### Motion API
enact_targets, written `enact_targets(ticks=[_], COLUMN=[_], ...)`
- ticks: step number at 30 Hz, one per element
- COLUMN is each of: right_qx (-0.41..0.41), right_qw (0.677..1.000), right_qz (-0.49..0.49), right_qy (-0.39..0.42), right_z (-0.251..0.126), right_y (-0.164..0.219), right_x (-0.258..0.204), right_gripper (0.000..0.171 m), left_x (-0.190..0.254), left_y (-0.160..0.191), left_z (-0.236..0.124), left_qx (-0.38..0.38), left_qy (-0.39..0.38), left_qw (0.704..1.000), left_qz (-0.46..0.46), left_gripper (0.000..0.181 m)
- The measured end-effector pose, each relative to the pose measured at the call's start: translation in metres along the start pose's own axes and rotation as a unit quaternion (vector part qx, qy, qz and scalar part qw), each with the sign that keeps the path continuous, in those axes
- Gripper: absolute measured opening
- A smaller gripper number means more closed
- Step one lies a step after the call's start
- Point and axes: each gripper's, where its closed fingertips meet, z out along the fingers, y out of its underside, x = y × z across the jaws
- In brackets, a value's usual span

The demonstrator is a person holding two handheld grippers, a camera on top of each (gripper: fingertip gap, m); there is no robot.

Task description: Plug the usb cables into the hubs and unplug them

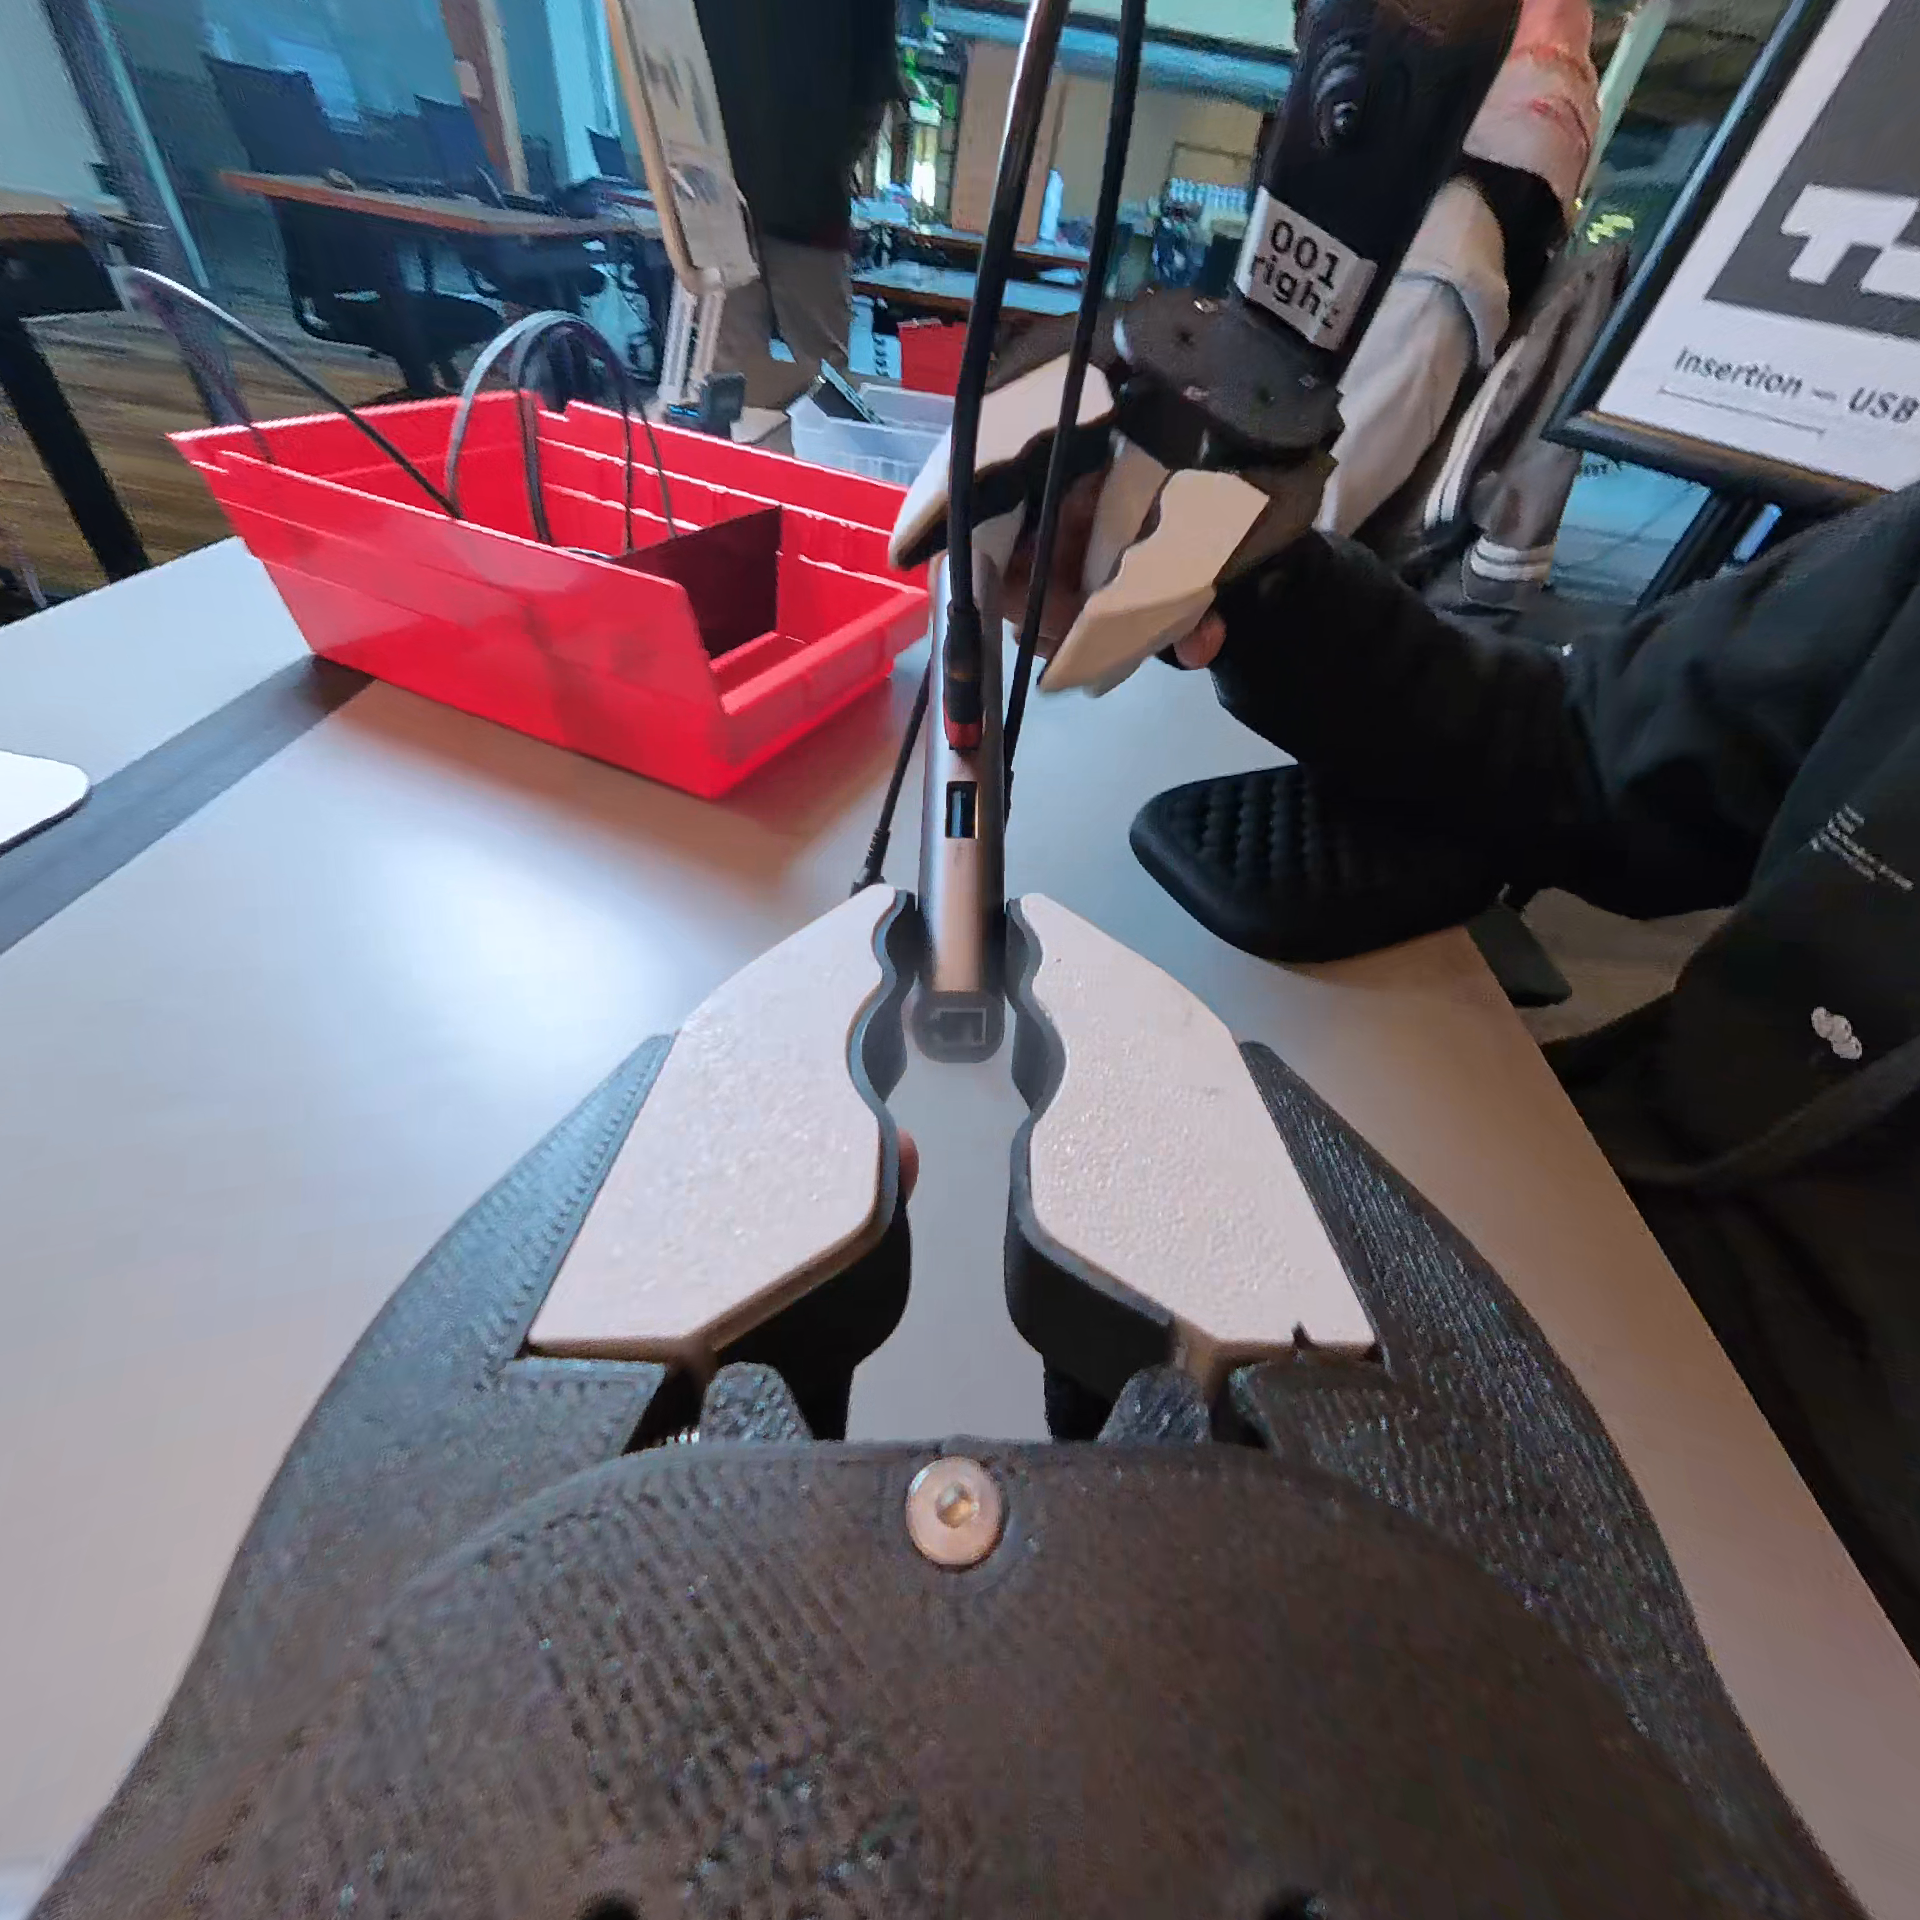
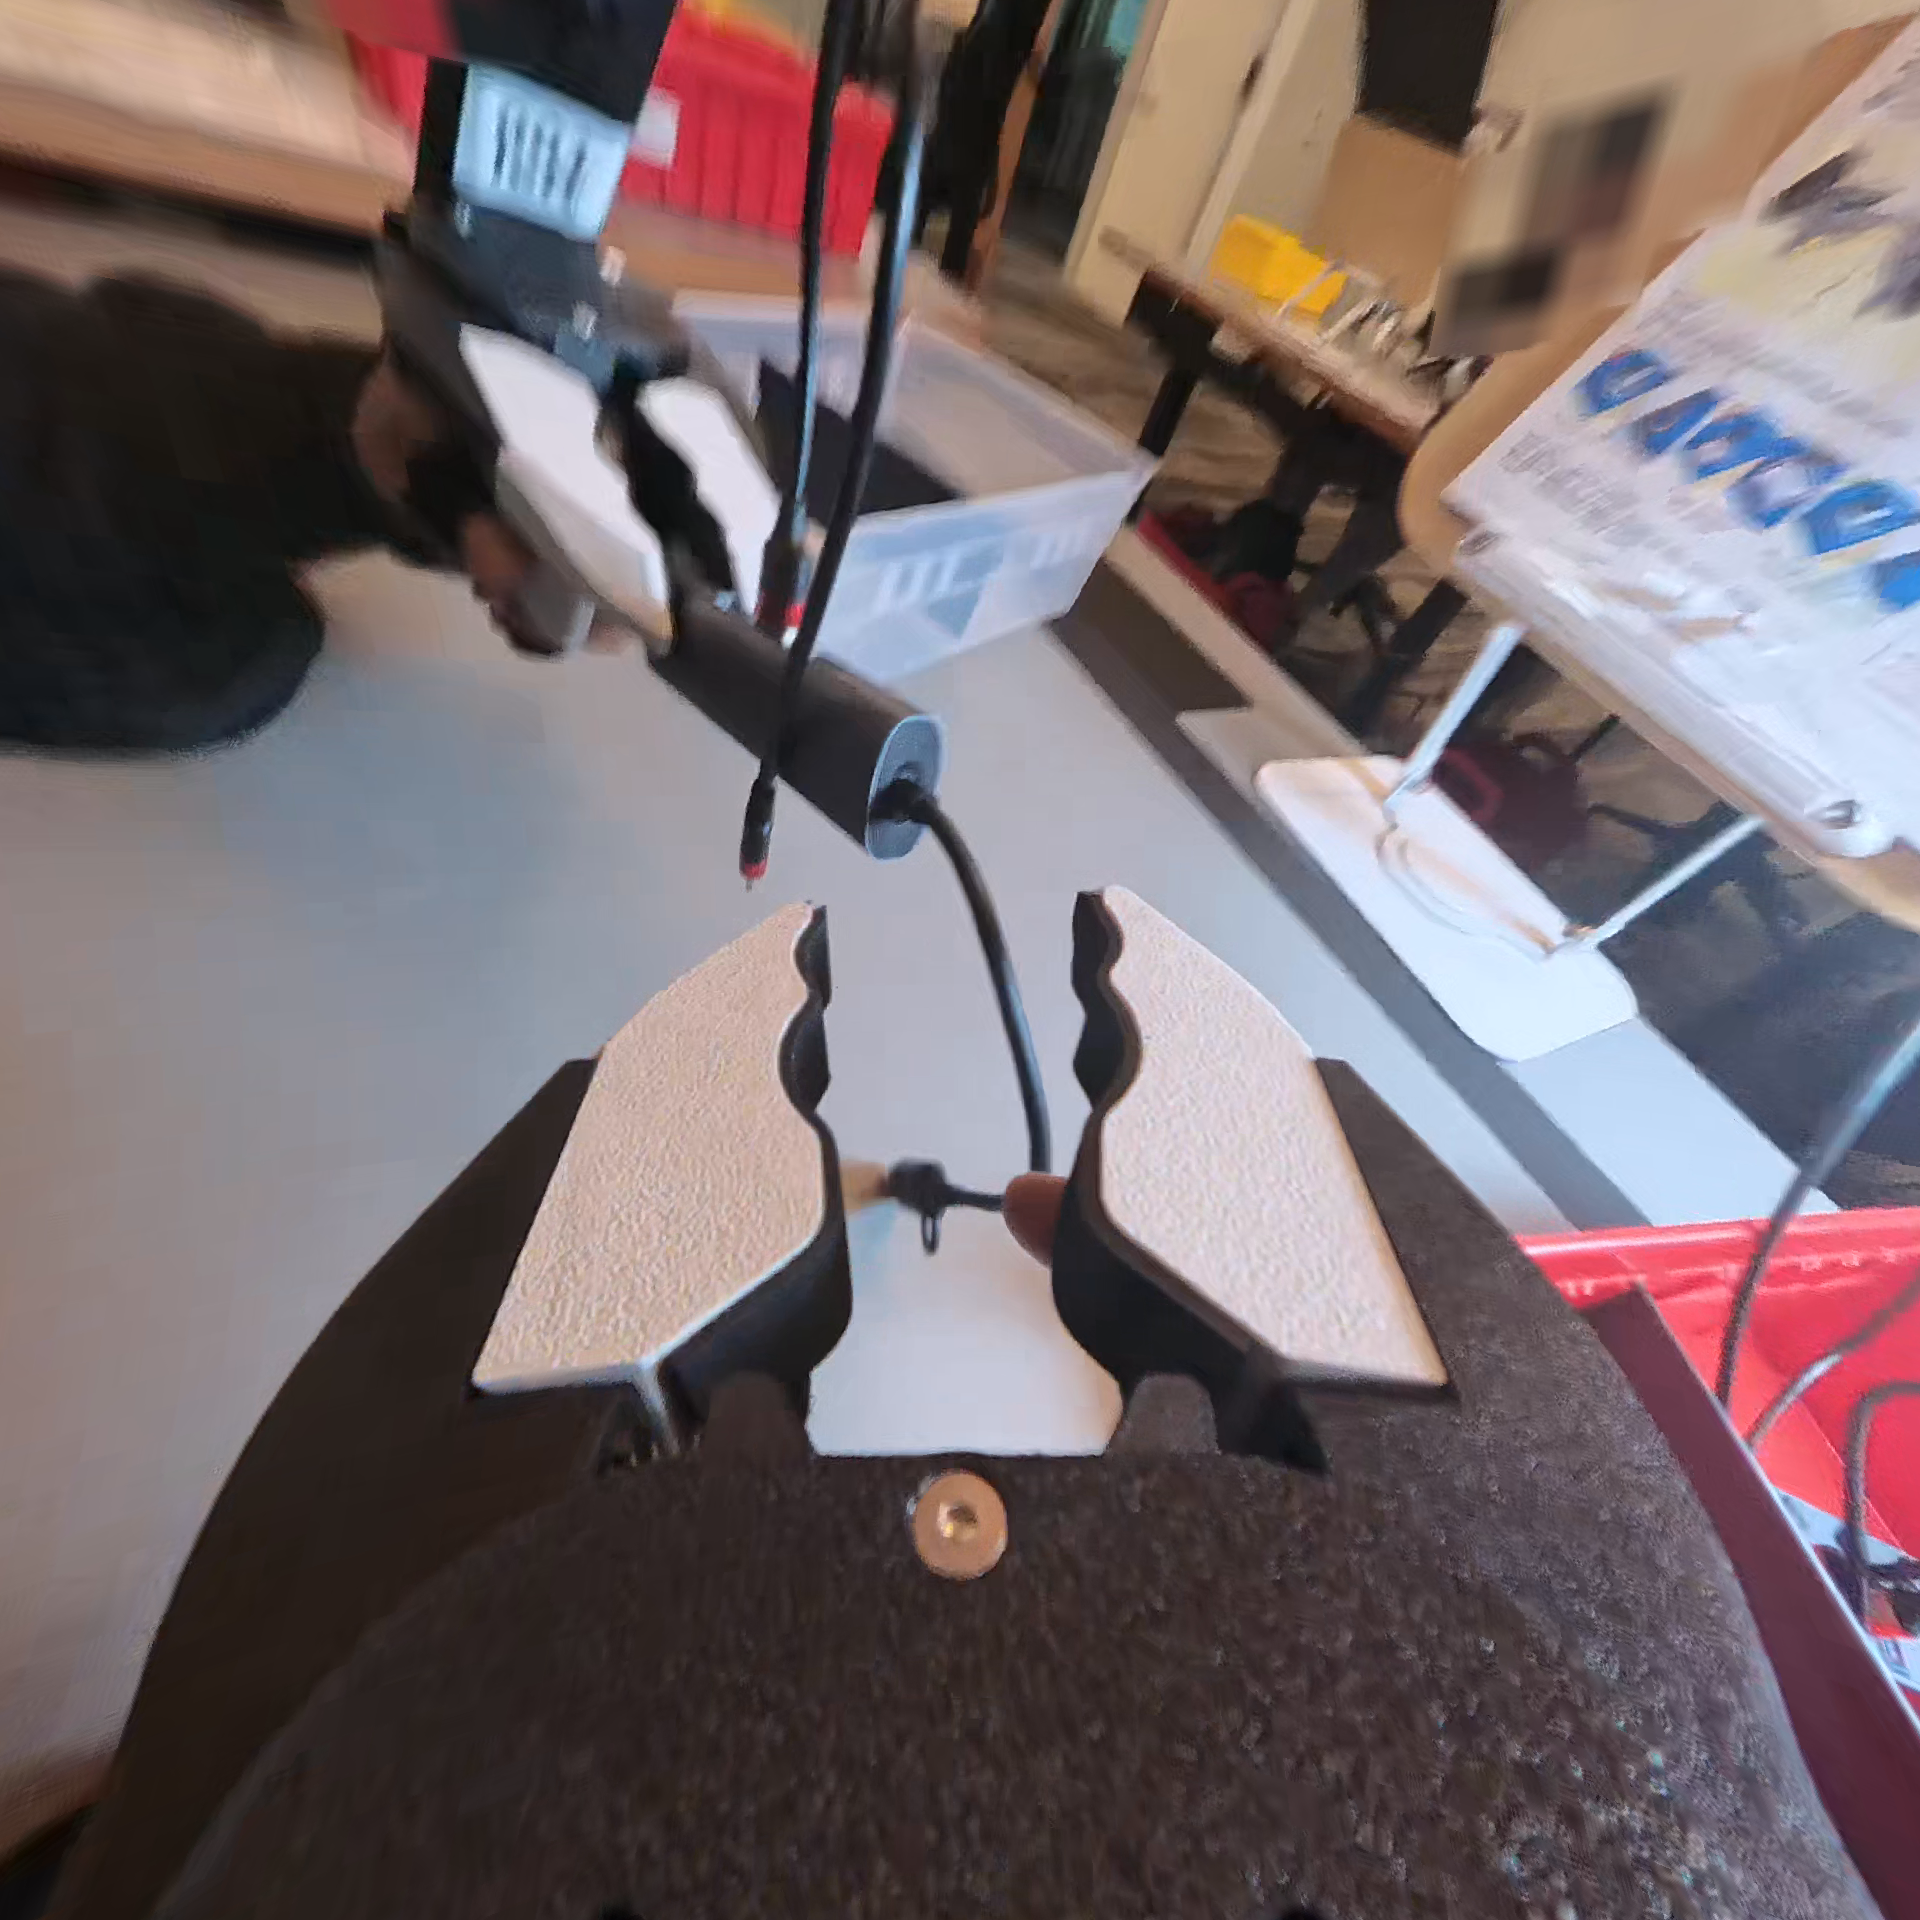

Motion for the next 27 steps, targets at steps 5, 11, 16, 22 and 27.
enact_targets(ticks=[5, 11, 16, 22, 27], right_qx=[-0.046, -0.045, -0.070, -0.242, -0.388], right_qw=[0.996, 0.994, 0.989, 0.931, 0.851], right_qz=[-0.074, -0.093, -0.133, -0.204, -0.227], right_qy=[-0.019, -0.040, 0.008, 0.184, 0.272], right_z=[0.016, 0.006, -0.032, -0.098, -0.113], right_y=[0.013, 0.002, -0.035, -0.065, -0.044], right_x=[-0.023, -0.029, 0.012, 0.161, 0.278], right_gripper=[0.038, 0.021, 0.019, 0.019, 0.019], left_x=[0.009, 0.011, -0.009, -0.035, -0.033], left_y=[0.013, 0.010, -0.016, -0.011, -0.003], left_z=[0.014, 0.013, -0.010, -0.055, -0.058], left_qx=[-0.056, -0.072, 0.006, 0.051, 0.038], left_qy=[-0.011, -0.036, -0.105, -0.199, -0.221], left_qw=[0.997, 0.993, 0.994, 0.978, 0.975], left_qz=[0.048, 0.083, -0.002, -0.024, -0.001], left_gripper=[0.016, 0.017, 0.034, 0.033, 0.031])
